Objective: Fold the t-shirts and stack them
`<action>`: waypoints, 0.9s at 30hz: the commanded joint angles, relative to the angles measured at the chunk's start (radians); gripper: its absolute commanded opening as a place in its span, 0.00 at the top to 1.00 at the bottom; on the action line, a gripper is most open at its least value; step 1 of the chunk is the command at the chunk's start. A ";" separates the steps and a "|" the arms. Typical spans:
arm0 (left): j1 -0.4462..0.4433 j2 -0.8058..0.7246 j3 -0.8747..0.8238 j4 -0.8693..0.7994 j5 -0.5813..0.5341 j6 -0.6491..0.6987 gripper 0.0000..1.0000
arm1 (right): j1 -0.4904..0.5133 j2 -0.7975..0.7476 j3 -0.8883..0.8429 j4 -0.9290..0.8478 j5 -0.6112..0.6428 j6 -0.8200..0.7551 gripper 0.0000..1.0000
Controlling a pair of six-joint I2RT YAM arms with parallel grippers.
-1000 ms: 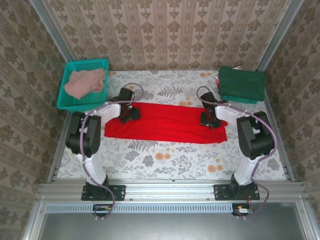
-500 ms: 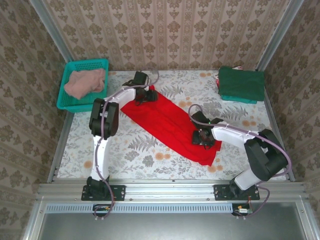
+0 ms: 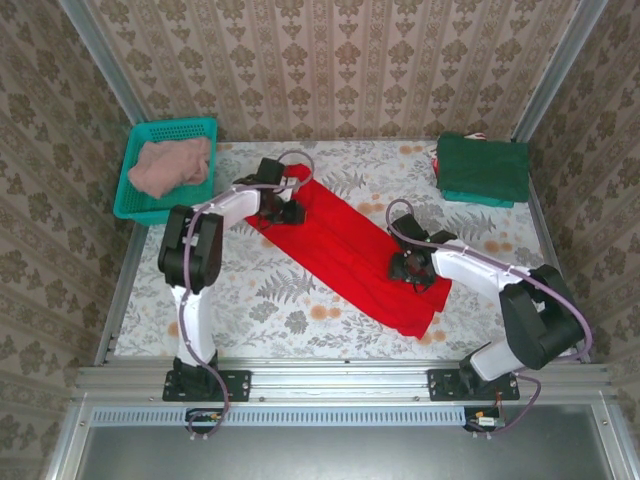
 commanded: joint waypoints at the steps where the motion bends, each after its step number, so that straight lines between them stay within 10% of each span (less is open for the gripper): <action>1: 0.022 -0.116 -0.079 0.009 -0.046 -0.022 0.71 | -0.008 0.039 0.004 0.002 0.035 -0.012 0.42; 7: 0.001 -0.232 -0.174 0.018 -0.085 -0.078 0.83 | -0.014 0.072 -0.004 0.019 0.042 -0.012 0.42; 13: -0.021 -0.126 0.032 0.002 -0.146 -0.106 0.53 | -0.014 0.095 -0.010 0.036 0.038 -0.015 0.42; 21: -0.034 0.193 0.333 0.037 -0.037 -0.188 0.49 | -0.015 0.106 0.002 0.037 0.037 -0.018 0.42; 27: -0.035 0.113 0.146 0.098 -0.038 -0.215 0.54 | -0.022 0.122 0.022 0.030 0.038 -0.034 0.41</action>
